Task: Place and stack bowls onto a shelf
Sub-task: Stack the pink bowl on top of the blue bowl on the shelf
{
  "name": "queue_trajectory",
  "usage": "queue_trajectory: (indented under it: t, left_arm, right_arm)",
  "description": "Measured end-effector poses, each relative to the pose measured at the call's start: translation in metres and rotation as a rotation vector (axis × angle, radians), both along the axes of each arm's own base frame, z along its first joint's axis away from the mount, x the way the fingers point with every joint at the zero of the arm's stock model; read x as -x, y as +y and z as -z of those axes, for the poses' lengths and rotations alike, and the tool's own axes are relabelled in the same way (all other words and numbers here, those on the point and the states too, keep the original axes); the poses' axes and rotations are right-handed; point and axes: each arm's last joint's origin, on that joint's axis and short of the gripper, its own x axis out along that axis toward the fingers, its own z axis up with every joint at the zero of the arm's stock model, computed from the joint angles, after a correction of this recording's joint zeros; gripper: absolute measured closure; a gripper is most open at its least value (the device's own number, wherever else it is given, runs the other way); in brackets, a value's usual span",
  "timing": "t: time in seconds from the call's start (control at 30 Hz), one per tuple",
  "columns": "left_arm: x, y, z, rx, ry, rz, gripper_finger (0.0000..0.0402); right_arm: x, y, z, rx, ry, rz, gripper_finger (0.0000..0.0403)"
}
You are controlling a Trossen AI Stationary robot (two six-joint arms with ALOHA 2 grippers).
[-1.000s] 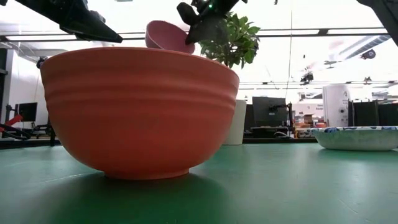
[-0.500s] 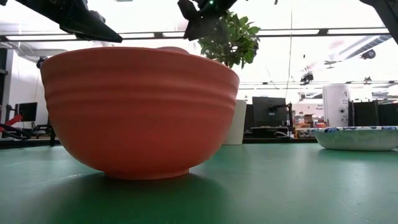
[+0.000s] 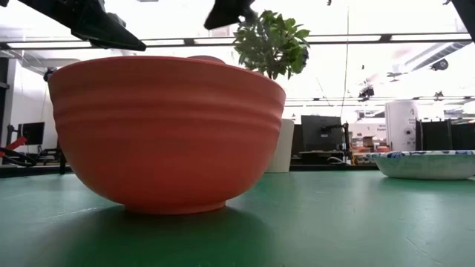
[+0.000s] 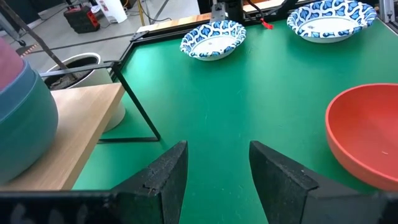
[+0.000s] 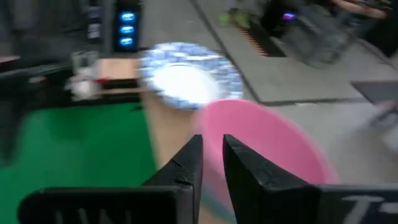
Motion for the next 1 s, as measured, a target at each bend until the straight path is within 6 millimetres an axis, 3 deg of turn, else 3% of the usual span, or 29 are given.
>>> queue_trajectory:
  t: [0.23, 0.4, 0.77, 1.0]
  left_arm:
    - [0.000, 0.000, -0.001, 0.004, -0.006, -0.001, 0.0247]
    - [0.000, 0.000, -0.001, 0.005, -0.011, -0.001, 0.0247]
    - [0.000, 0.000, -0.001, 0.006, -0.014, 0.000, 0.0247]
    - [0.000, 0.000, -0.001, 0.000, -0.013, 0.003, 0.0247]
  right_arm:
    - [-0.001, 0.045, 0.034, 0.015, 0.002, -0.128, 0.0382]
    - [0.007, 0.052, 0.058, 0.028, -0.106, -0.107, 0.0393]
    - [0.022, 0.002, 0.086, 0.037, -0.326, 0.126, 0.0394]
    - [0.027, -0.021, 0.082, 0.043, -0.370, 0.176, 0.0394]
